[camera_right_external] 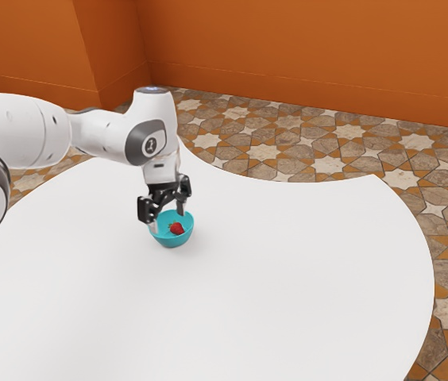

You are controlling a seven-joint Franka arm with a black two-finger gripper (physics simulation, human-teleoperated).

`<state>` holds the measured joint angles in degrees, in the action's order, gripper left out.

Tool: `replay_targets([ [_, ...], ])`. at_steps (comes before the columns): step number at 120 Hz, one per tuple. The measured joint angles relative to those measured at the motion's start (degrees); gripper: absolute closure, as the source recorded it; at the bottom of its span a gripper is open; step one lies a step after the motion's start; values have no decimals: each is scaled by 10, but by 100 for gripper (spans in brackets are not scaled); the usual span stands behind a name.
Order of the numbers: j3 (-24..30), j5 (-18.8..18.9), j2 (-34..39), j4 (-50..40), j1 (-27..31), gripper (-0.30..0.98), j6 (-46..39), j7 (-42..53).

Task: Take strawberry from the bowl

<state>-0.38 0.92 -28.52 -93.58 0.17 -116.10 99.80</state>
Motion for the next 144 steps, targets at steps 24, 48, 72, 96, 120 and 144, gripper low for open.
replay_targets([
  [24,-5,-3,-17,8,4,0,-10,62],
  [48,-10,-16,-75,82,10,0,-16,105],
  [72,-28,-71,-88,92,11,0,-20,116],
  [96,-32,-91,-85,88,12,3,-21,110],
  [120,-42,-98,-80,85,11,22,-21,109],
  [144,-42,-98,-84,85,10,30,-21,108],
])
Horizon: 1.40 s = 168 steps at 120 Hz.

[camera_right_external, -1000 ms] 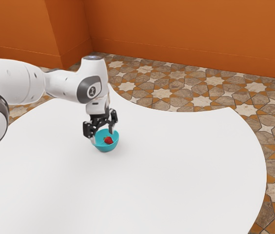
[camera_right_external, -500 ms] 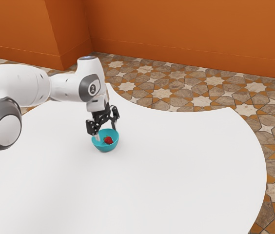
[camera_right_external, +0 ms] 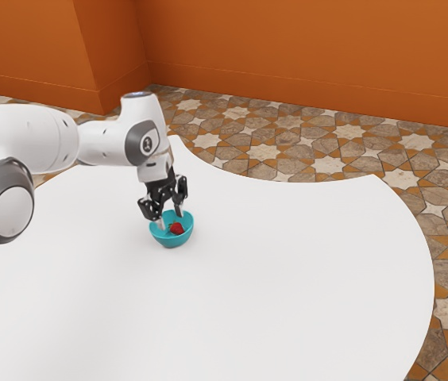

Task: Take strawberry from the bowl

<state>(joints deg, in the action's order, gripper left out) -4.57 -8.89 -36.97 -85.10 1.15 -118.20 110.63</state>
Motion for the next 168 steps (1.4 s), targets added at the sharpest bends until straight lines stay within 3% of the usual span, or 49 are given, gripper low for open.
replay_targets([
  [168,0,-34,-38,10,5,33,-26,-10],
])
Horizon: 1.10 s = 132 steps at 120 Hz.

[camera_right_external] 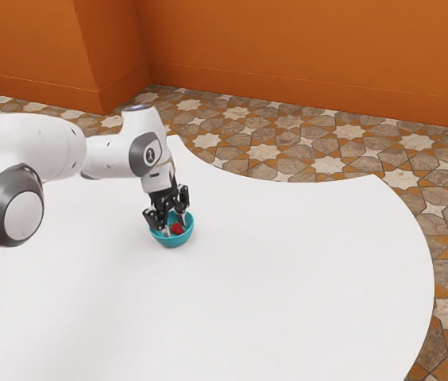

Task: Take strawberry from the bowl

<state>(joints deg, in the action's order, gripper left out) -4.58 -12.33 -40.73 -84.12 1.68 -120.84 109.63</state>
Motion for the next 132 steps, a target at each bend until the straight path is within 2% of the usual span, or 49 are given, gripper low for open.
replay_targets([
  [31,0,-4,0,-2,1,37,-2,2],
  [67,-2,-1,1,-3,1,51,-3,7],
  [132,-3,-3,13,-11,1,61,-8,13],
])
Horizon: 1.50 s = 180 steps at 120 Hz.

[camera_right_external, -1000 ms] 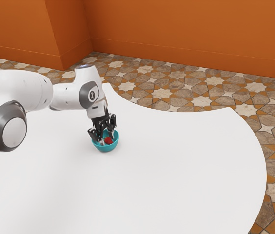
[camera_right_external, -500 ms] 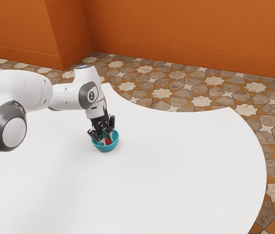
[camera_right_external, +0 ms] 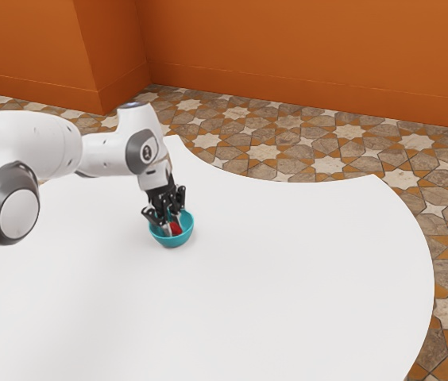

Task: Take strawberry from the bowl

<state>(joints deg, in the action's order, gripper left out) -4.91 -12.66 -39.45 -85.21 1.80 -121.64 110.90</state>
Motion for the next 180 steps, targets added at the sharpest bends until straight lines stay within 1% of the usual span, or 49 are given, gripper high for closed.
replay_targets([
  [8,0,0,16,-15,-1,62,-1,0],
  [22,0,1,64,-49,-11,63,-2,0],
  [43,0,1,121,-90,-60,65,-4,-7],
  [61,1,1,123,-99,-95,66,-6,-18],
  [73,2,0,111,-98,-105,67,-8,-25],
  [92,4,-1,88,-95,-108,63,-18,-34],
  [105,4,-2,89,-96,-108,40,-20,-41],
  [114,4,0,97,-97,-106,28,-20,-46],
  [120,3,1,118,-100,-106,22,-19,-51],
  [126,0,2,159,-106,-107,18,-12,-58],
  [128,-3,2,171,-107,-107,16,-9,-61],
  [137,-45,3,227,-119,-120,11,5,-68],
  [144,-57,12,268,-122,-122,9,23,-75],
  [153,-58,43,329,-121,-124,6,64,-110],
  [164,-54,80,385,-109,-121,4,132,-171],
  [180,-39,111,440,-90,-112,2,245,-309],
])
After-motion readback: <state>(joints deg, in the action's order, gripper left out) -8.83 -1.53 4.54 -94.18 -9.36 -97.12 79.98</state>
